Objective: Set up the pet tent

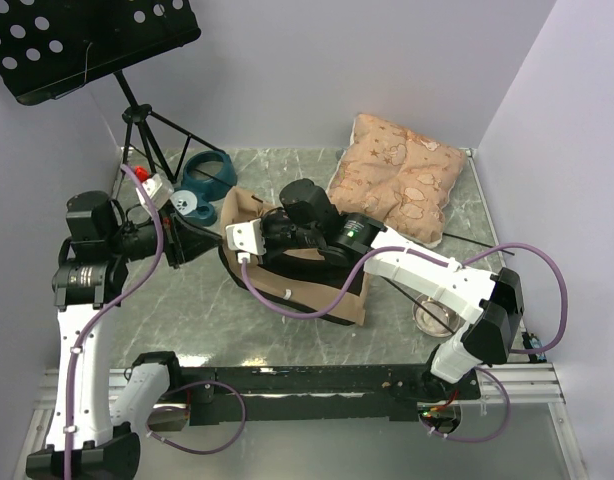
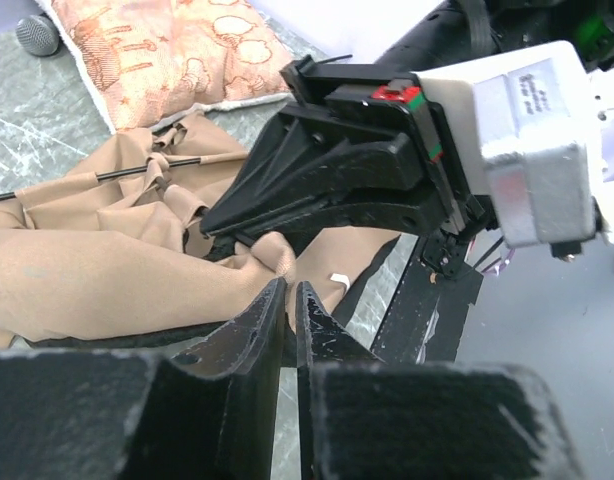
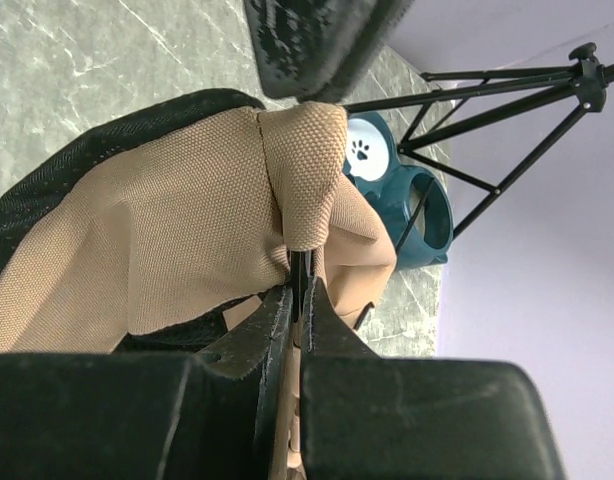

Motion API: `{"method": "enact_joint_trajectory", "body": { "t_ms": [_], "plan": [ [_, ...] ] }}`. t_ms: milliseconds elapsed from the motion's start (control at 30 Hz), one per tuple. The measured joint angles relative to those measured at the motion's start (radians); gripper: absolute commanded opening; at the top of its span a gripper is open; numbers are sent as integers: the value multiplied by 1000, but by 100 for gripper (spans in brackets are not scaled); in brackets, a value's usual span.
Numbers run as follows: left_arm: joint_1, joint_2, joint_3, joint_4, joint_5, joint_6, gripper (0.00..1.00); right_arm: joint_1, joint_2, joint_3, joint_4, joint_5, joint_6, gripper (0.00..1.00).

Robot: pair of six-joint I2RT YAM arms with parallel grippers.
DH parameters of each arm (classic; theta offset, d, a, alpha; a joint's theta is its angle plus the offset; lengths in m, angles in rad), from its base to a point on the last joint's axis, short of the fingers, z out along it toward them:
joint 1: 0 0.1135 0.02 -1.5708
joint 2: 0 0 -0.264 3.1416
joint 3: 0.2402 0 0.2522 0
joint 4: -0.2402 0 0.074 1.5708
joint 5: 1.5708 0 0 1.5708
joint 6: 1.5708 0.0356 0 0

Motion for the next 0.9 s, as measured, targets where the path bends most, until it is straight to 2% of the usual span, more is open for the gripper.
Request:
{"method": "enact_joint_trajectory", "body": {
  "t_ms": [233,400,500,600,667,733,800,900],
  "plan": [
    [-28,10,-11,23,-43,-27,24,0,0,0,-1,0,6,0],
    [-87,10,-14,46,-96,-40,34,1,0,3,-1,-2,9,0],
    [-114,8,-24,45,-117,-39,35,5,0,3,-1,-3,11,0],
    [-118,-3,-33,43,-146,-39,28,6,1,3,-1,-3,12,0],
    [-118,-13,-34,43,-166,-42,29,6,1,3,-1,-3,12,0],
    [-120,-27,-34,41,-192,-45,46,6,0,3,0,-3,12,0],
    [-121,-40,-32,35,-220,-47,57,6,1,3,0,-3,13,0],
    [-121,-58,-27,11,-237,-45,61,6,1,3,0,-4,13,0]
  ]
}}
